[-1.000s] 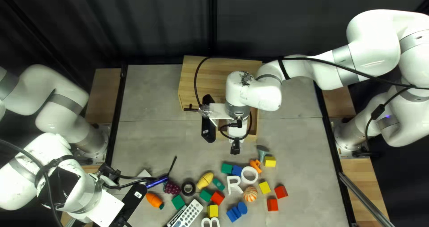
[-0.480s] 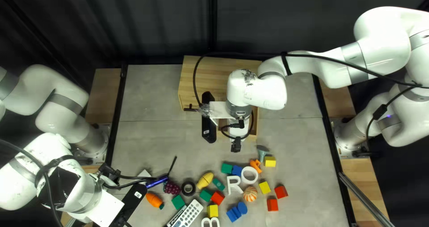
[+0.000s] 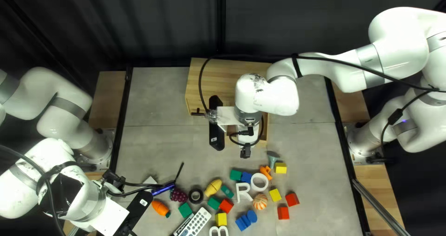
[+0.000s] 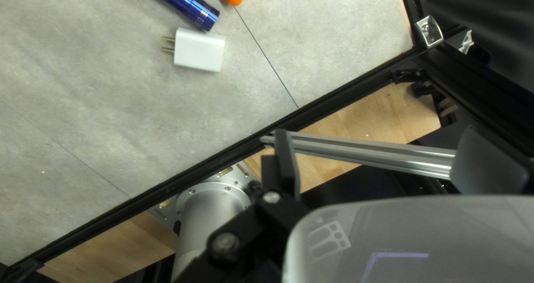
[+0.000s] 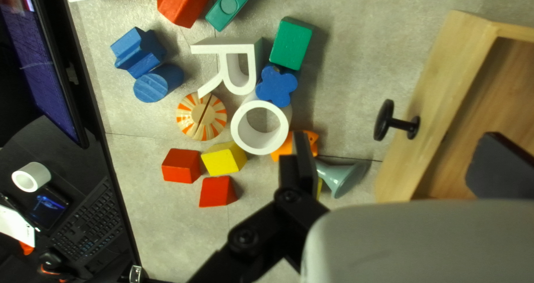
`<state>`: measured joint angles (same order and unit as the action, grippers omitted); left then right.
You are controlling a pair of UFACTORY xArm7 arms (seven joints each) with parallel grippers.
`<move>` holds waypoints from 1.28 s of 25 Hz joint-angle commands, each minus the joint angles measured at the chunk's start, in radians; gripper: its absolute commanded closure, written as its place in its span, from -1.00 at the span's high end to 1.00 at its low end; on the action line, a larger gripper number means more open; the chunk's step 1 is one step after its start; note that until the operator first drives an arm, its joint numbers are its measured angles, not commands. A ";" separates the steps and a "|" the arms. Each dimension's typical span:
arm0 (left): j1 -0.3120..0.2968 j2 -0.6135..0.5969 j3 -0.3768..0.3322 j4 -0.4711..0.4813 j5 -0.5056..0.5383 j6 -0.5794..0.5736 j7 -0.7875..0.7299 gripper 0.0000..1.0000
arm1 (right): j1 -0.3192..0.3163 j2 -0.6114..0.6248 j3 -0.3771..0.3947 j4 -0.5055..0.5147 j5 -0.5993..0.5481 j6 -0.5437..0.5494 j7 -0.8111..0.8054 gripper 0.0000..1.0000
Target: Open drawers and place objects into drawer and close
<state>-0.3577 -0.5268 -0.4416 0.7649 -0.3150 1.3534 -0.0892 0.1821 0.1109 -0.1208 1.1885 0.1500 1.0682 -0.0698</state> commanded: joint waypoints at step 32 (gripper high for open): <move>0.000 0.000 0.000 0.000 0.000 0.000 0.000 1.00 | 0.198 -0.072 0.194 -0.066 -0.255 0.114 0.055 1.00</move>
<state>-0.3577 -0.5268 -0.4416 0.7649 -0.3150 1.3534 -0.0892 0.3804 0.0400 0.0739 1.1236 -0.1049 1.1822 -0.0166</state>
